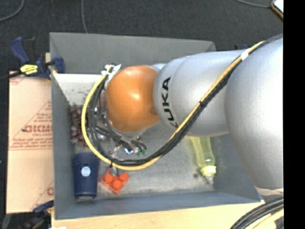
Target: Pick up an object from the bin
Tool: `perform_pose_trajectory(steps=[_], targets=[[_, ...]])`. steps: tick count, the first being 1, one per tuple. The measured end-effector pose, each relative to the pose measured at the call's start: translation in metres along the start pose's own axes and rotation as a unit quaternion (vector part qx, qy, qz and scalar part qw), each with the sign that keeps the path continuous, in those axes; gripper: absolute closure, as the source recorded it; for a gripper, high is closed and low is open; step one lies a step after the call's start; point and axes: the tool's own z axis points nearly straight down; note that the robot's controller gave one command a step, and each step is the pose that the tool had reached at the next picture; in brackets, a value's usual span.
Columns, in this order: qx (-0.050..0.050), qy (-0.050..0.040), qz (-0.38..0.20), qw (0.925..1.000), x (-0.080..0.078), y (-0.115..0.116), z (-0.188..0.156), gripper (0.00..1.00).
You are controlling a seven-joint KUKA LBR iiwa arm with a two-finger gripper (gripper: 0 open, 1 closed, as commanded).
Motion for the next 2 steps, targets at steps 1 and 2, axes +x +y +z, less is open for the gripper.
perform_pose_trajectory(steps=[1, 2], targets=[[0.005, 0.0087, 0.116, 0.9932, 0.0010, 0.0180, 0.0544, 1.00], [0.004, 0.0087, 0.116, 0.9932, 0.0010, 0.0180, 0.0544, 1.00]])
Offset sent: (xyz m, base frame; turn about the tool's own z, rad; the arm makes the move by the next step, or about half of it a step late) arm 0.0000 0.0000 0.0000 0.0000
